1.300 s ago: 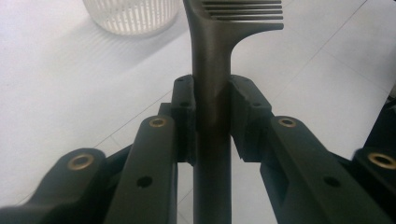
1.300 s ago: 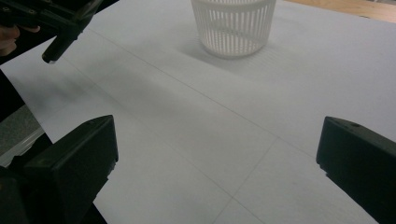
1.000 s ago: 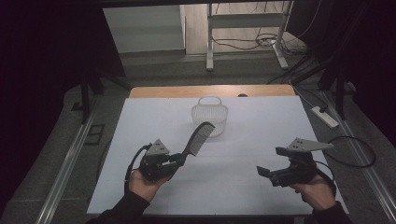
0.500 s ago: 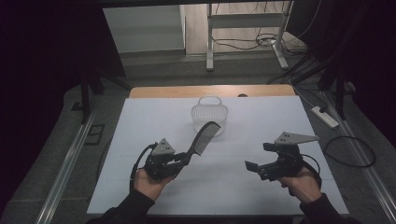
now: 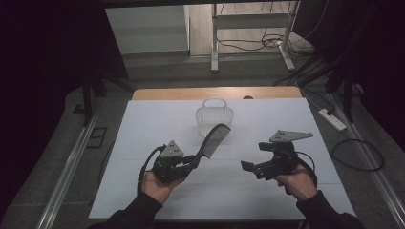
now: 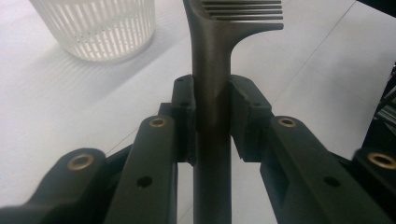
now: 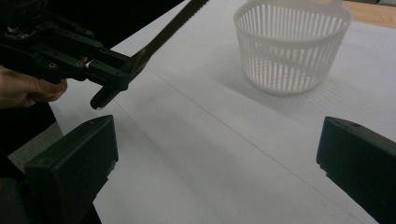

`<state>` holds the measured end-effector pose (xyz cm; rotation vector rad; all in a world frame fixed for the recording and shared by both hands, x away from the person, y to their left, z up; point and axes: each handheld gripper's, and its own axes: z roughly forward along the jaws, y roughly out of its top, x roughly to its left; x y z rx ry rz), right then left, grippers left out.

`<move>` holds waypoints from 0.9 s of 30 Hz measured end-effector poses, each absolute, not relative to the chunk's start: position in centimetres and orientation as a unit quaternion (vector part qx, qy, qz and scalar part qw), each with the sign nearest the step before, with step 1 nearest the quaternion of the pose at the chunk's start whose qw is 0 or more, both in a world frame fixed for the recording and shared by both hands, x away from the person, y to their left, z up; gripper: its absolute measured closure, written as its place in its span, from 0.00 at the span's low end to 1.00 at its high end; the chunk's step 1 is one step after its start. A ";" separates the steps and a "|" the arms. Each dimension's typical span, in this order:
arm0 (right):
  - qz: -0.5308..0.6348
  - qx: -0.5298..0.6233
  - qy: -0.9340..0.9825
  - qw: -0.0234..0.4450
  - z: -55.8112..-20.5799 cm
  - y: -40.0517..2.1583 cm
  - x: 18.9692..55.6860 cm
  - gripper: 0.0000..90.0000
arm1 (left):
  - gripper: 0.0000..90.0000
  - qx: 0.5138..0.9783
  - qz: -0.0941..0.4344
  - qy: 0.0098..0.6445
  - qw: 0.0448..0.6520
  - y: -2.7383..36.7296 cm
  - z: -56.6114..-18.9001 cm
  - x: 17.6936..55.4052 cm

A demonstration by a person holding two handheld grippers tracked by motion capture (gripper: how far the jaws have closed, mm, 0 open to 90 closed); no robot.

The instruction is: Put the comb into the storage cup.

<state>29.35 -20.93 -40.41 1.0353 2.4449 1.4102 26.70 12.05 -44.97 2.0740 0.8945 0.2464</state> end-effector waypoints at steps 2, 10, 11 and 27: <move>0.469 0.344 0.811 0.064 -40.4 -20.6 29.5 0.00 | 0.81 0.829 0.099 0.355 0.421 11.9 -45.0 26.7; 0.477 0.348 0.806 0.045 -40.3 -19.6 30.3 0.00 | 0.81 0.830 0.099 0.350 0.422 11.1 -45.0 26.8; 0.478 0.347 0.806 0.042 -40.3 -19.5 30.4 0.00 | 0.81 0.830 0.098 0.349 0.423 11.1 -45.0 26.8; 0.479 0.369 0.796 -0.002 -40.5 -17.4 32.0 0.00 | 0.81 0.828 0.096 0.346 0.430 10.7 -45.2 26.4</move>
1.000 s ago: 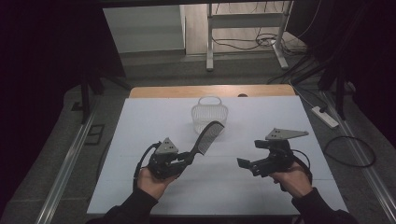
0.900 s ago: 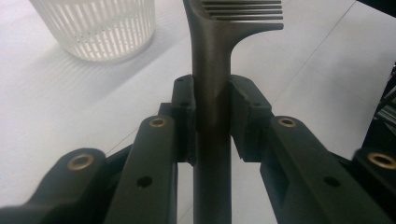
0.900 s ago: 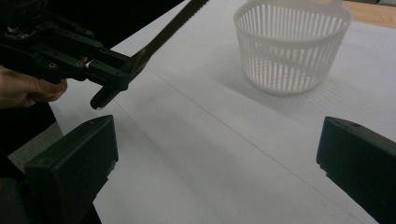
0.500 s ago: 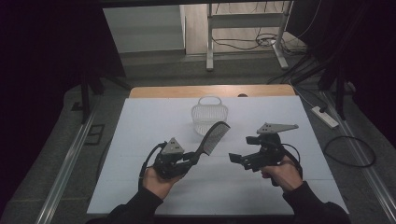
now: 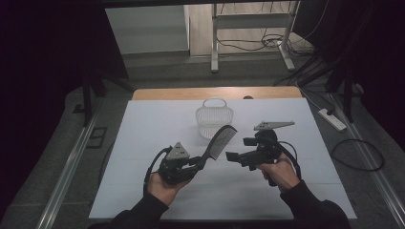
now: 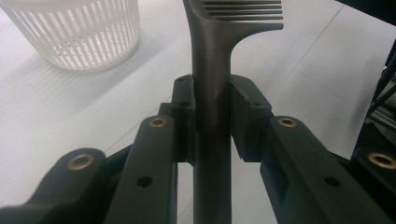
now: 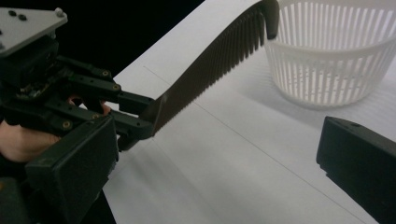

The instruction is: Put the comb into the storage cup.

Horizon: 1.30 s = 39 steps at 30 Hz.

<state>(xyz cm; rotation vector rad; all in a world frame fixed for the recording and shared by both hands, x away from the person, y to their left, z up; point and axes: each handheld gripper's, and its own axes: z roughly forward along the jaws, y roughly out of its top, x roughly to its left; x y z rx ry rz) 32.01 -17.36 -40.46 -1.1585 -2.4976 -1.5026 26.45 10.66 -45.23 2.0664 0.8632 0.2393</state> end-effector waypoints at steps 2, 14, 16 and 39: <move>-0.476 -0.374 -0.796 0.007 -40.4 -17.0 32.2 0.00 | 0.81 0.828 0.095 0.346 0.430 10.6 -45.3 26.4; -0.475 -0.393 -0.786 0.042 -40.6 -15.4 33.6 0.00 | 0.81 0.826 0.097 0.344 0.435 10.4 -45.2 26.2; -0.471 -0.397 -0.787 0.045 -40.7 -15.2 33.8 0.00 | 0.81 0.826 0.096 0.343 0.436 10.3 -45.2 26.2; -0.451 -0.419 -0.785 0.067 -41.6 -13.6 35.2 0.11 | 0.81 0.830 0.096 0.339 0.433 10.1 -45.3 26.1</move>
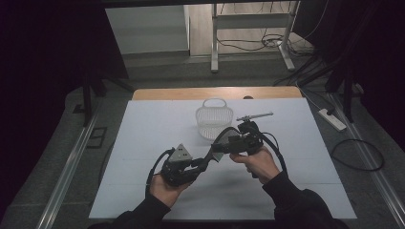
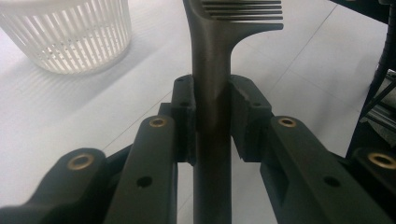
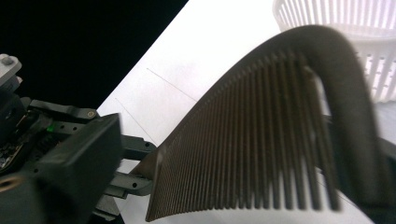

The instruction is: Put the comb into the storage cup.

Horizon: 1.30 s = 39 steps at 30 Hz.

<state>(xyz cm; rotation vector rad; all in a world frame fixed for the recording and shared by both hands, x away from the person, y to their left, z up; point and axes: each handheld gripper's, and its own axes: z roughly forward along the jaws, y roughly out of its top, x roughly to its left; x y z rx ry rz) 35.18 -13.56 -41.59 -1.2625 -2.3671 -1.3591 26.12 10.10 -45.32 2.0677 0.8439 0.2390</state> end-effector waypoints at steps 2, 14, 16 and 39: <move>-0.458 -0.419 -0.781 0.072 -41.5 -13.7 35.2 0.23 | 0.81 0.830 0.096 0.339 0.433 10.1 -45.3 26.1; -0.493 -0.406 -0.760 0.117 -41.5 -14.8 35.3 0.79 | 0.81 0.829 0.100 0.336 0.436 10.1 -45.3 26.0; -0.496 -0.406 -0.757 0.125 -41.6 -14.8 35.4 0.83 | 0.81 0.831 0.102 0.334 0.433 10.0 -45.3 26.0; -0.521 -0.411 -0.728 0.172 -41.4 -15.2 35.3 0.95 | 0.67 0.822 0.089 0.347 0.443 10.7 -45.3 26.5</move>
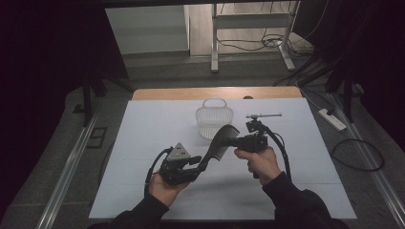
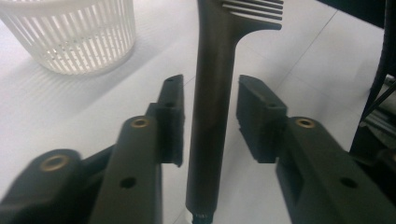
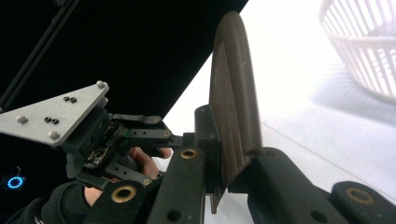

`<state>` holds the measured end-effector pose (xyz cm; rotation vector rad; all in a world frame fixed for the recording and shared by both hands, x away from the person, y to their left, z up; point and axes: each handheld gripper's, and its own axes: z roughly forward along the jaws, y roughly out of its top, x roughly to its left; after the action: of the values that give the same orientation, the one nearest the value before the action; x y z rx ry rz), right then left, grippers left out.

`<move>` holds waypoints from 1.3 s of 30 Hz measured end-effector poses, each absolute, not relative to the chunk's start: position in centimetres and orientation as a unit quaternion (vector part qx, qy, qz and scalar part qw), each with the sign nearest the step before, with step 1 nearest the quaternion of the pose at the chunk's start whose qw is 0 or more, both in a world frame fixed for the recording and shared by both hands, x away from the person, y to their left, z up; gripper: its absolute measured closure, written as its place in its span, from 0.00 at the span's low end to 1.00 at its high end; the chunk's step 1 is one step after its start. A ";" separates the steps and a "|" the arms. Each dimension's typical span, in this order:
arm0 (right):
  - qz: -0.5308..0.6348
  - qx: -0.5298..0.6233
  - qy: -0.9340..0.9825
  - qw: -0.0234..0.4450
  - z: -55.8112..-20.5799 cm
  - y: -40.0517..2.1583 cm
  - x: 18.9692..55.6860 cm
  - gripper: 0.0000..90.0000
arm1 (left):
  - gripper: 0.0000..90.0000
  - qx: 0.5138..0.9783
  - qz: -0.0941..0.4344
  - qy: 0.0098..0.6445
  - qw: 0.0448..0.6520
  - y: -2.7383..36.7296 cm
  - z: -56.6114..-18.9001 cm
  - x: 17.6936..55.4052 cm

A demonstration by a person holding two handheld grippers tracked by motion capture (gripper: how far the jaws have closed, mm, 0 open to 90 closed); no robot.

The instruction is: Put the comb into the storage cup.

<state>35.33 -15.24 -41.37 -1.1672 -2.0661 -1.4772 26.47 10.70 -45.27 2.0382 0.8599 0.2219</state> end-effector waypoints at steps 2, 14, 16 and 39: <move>-0.527 -0.405 -0.728 0.166 -41.2 -15.4 35.3 0.95 | 0.63 0.820 0.085 0.350 0.444 10.9 -45.2 26.5; -0.539 -0.392 -0.731 0.148 -40.5 -15.6 35.3 0.95 | 0.42 0.820 0.065 0.360 0.440 11.6 -45.4 26.7; -0.540 -0.390 -0.732 0.144 -40.4 -15.6 35.3 0.95 | 0.38 0.820 0.069 0.361 0.439 11.8 -45.4 26.7; -0.544 -0.374 -0.743 0.114 -39.1 -16.1 35.6 0.95 | 0.03 0.823 0.065 0.381 0.417 13.9 -45.4 26.5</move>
<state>35.59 -16.09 -39.07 -1.0962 -2.1777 -1.5955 26.45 13.95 -45.38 2.0646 0.9556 0.1630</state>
